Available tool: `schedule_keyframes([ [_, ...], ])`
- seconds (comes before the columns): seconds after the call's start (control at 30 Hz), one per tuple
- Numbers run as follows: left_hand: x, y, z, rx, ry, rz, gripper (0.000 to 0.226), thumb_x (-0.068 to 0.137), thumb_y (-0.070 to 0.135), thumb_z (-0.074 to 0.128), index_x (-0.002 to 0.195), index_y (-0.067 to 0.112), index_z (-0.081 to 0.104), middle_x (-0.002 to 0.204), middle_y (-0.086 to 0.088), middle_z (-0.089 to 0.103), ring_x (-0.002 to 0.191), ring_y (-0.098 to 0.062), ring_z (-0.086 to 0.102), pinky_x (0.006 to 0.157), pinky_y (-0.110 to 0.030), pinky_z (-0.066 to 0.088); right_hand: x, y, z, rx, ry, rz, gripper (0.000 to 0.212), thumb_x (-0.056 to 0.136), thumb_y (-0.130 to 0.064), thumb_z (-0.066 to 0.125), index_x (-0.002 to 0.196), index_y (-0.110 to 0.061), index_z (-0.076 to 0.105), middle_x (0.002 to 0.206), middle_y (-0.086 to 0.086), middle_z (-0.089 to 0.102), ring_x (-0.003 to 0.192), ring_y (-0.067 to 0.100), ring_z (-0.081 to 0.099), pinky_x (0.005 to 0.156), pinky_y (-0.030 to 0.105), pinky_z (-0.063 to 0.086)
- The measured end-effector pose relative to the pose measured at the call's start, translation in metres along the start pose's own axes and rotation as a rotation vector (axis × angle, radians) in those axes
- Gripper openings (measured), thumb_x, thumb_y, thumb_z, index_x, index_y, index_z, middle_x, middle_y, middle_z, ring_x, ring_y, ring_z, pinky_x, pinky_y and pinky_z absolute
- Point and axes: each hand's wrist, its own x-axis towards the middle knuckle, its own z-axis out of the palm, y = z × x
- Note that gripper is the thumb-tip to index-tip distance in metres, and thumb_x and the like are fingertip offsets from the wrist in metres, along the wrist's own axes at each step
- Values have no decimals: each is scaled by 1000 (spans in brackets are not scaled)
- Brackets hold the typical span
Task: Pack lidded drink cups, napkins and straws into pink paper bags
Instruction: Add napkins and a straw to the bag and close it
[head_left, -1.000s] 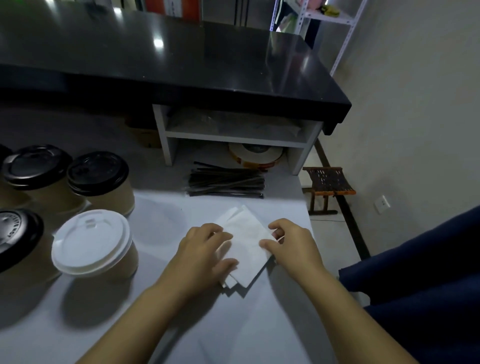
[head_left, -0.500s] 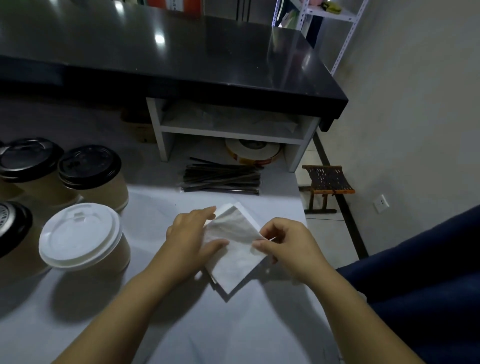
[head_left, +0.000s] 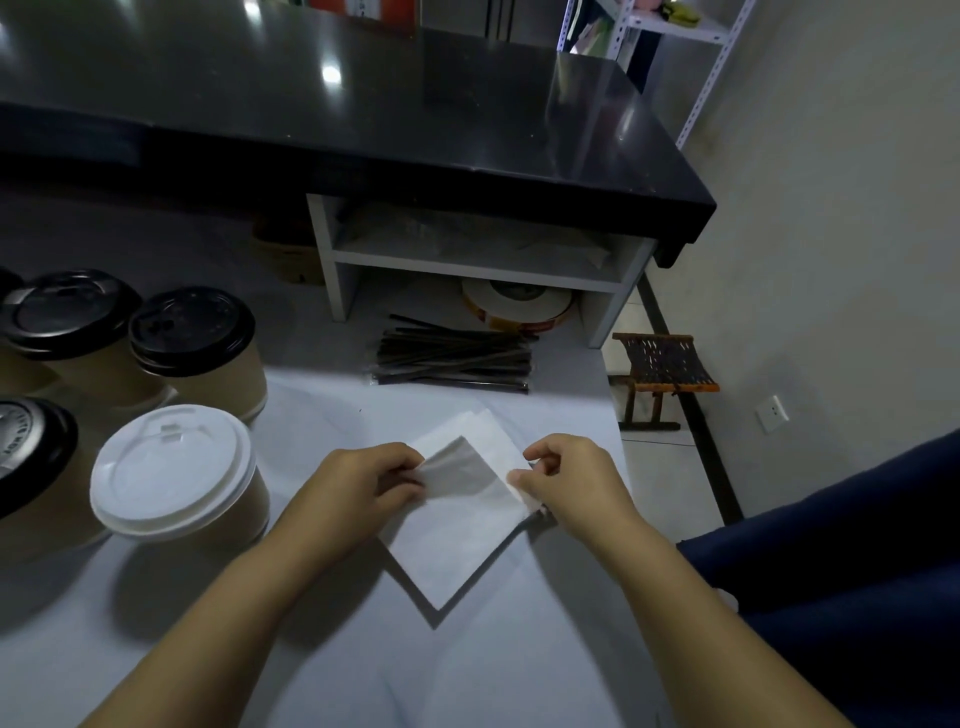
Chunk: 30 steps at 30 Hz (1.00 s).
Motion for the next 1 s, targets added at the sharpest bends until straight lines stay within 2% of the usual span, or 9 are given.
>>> schedule_keyframes([
  [0.17, 1, -1, 2, 7, 9, 38, 9, 78, 17, 71, 86, 18, 66, 72, 18, 62, 73, 11, 54, 64, -5, 37, 0, 1, -2, -36, 22, -30, 16, 80, -28, 72, 94, -22, 67, 76, -11, 60, 69, 5, 56, 62, 24, 45],
  [0.3, 2, 0, 2, 6, -10, 56, 4, 80, 20, 69, 82, 22, 66, 71, 16, 64, 72, 4, 55, 62, -9, 39, -2, 1, -4, -103, 21, -52, 8, 84, -29, 64, 91, -25, 65, 79, -13, 60, 68, 7, 59, 65, 31, 53],
  [0.37, 3, 1, 2, 1, -17, 54, 5, 80, 20, 69, 80, 24, 66, 69, 18, 63, 72, 4, 56, 62, -9, 39, -3, -1, -4, -46, 6, -49, 8, 82, -30, 67, 88, -25, 64, 80, -9, 61, 58, 14, 63, 61, 35, 56],
  [0.43, 4, 1, 2, -4, -26, 52, 5, 80, 20, 69, 79, 24, 66, 70, 18, 63, 73, 4, 56, 62, -10, 40, -4, -1, -4, -12, 0, -40, 12, 78, -28, 71, 85, -24, 63, 78, -7, 60, 58, 16, 63, 60, 37, 57],
  [0.6, 3, 0, 2, -9, -32, 47, 6, 80, 20, 69, 80, 26, 66, 70, 18, 63, 74, 5, 55, 63, -8, 39, 0, 2, -4, -59, 19, -45, 15, 82, -26, 67, 96, -24, 64, 76, -10, 62, 65, 7, 58, 56, 24, 45],
  [0.7, 3, -2, 2, 6, -23, 49, 6, 80, 21, 69, 81, 26, 65, 69, 18, 62, 73, 4, 55, 62, -8, 38, -1, 3, -6, -103, 20, -51, 14, 87, -25, 60, 101, -25, 63, 79, -13, 63, 70, 6, 58, 59, 25, 47],
  [0.8, 3, -2, 2, 18, 5, 54, 9, 80, 24, 69, 85, 25, 63, 71, 19, 60, 73, 2, 55, 61, -10, 39, -2, 2, -8, -135, 51, -70, 8, 90, -23, 57, 95, -27, 62, 85, -14, 62, 78, 6, 58, 71, 29, 52],
  [0.9, 7, 2, 1, 11, 5, 77, 8, 80, 24, 69, 85, 26, 62, 77, 17, 61, 76, 1, 55, 62, -14, 39, -5, 0, -11, -167, 116, -133, 10, 91, -23, 57, 86, -31, 58, 94, -14, 55, 81, 4, 54, 73, 28, 49],
  [1.0, 12, 6, 4, 44, 14, 111, 9, 80, 23, 69, 83, 28, 62, 102, 16, 53, 93, -4, 44, 77, -20, 34, -9, -2, -16, -41, 131, -202, 13, 88, -20, 61, 78, -28, 61, 84, -14, 60, 72, 3, 55, 66, 21, 48],
])
